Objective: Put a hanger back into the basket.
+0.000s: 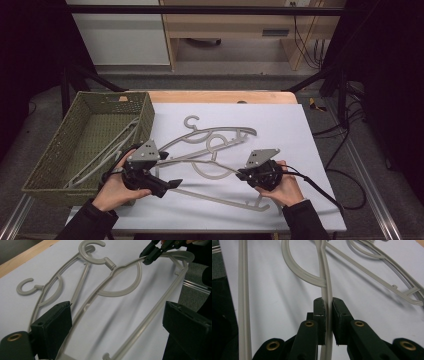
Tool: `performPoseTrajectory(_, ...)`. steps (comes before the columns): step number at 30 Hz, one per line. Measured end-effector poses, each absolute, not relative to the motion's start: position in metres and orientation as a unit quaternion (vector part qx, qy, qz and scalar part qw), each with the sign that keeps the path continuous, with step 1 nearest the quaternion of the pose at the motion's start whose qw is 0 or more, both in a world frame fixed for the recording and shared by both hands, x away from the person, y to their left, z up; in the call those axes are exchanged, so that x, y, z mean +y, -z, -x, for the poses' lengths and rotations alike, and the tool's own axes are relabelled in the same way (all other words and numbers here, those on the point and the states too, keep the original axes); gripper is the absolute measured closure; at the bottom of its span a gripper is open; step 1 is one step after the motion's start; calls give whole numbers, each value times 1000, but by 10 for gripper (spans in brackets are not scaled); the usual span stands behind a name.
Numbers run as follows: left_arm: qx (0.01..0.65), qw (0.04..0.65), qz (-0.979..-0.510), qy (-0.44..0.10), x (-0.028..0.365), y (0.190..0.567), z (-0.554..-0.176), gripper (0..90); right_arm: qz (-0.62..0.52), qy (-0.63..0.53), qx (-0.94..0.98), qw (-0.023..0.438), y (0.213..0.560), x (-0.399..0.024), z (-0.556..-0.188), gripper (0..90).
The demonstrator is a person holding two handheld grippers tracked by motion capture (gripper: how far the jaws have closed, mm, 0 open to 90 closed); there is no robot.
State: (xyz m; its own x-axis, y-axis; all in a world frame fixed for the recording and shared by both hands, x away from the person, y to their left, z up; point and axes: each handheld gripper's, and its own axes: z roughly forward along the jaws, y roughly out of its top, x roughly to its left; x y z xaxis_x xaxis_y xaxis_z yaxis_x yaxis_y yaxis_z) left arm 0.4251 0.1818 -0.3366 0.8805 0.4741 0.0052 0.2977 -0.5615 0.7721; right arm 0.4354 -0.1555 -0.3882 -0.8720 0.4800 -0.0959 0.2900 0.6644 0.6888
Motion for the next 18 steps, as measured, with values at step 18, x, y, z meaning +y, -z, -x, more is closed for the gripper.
performPoseTrajectory(18, 172, 320, -929, -66, 137, 353, -449, 382, -158, -347, 917, 117, 383, -147, -418, 825)
